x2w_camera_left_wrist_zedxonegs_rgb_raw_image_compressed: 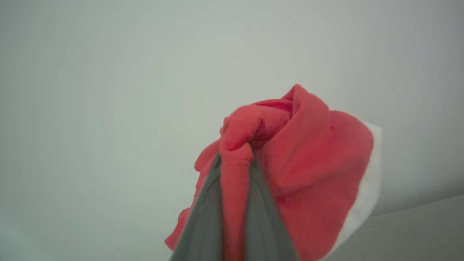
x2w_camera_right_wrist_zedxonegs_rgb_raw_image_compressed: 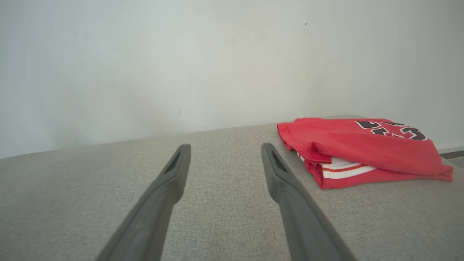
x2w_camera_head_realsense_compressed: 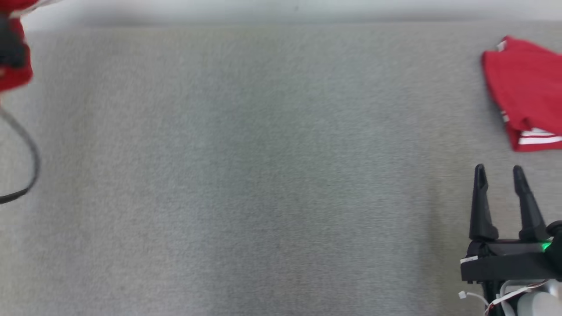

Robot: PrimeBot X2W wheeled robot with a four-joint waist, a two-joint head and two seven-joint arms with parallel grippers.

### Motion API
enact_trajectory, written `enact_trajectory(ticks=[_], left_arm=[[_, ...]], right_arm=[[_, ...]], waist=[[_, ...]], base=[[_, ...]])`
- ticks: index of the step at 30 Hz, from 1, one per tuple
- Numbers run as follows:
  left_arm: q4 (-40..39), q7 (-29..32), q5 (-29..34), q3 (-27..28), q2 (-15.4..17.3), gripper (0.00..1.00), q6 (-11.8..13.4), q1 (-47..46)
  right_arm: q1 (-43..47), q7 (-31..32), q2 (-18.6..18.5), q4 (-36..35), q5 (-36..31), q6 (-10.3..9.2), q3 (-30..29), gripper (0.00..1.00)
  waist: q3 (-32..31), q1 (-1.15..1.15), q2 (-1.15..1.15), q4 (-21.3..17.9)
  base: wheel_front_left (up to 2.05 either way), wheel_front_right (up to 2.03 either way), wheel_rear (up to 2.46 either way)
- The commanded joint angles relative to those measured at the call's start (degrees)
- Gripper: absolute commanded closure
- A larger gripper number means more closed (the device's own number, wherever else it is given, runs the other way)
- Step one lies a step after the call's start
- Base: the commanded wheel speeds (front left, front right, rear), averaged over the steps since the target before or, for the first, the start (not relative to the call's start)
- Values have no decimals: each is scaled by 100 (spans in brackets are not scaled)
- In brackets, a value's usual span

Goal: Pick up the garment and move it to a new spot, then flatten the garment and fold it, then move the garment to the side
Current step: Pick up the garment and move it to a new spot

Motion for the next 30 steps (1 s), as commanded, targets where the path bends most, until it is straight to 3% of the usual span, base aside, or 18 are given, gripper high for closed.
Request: enact_trajectory(ticks=[1,8,16,23,30], left_arm=[[-279,59,-74,-150,-145,100,14,-80],[-1216,321,-157,-617,-629,100,15,159],[-1807,505,-435,-987,-1527,100,159,883],[-1756,426,-619,-1291,-2164,100,240,1652],[-1282,139,-666,-1544,-2351,100,361,2499]], right_arm=[[70,-88,44,112,70,-18,2,0],[136,-291,127,486,182,-18,71,0],[221,-409,154,783,250,-18,61,0],[274,-448,157,915,356,-18,80,0],[217,-461,158,975,408,-18,134,0]], waist=[[-314,1,0,-321],[-590,1,0,-941],[-947,1,0,-1417],[-1069,1,0,-1509],[-977,1,0,-1440]], base=[[0,0,0],[0,0,0],[0,0,0],[0,0,0],[0,0,0]])
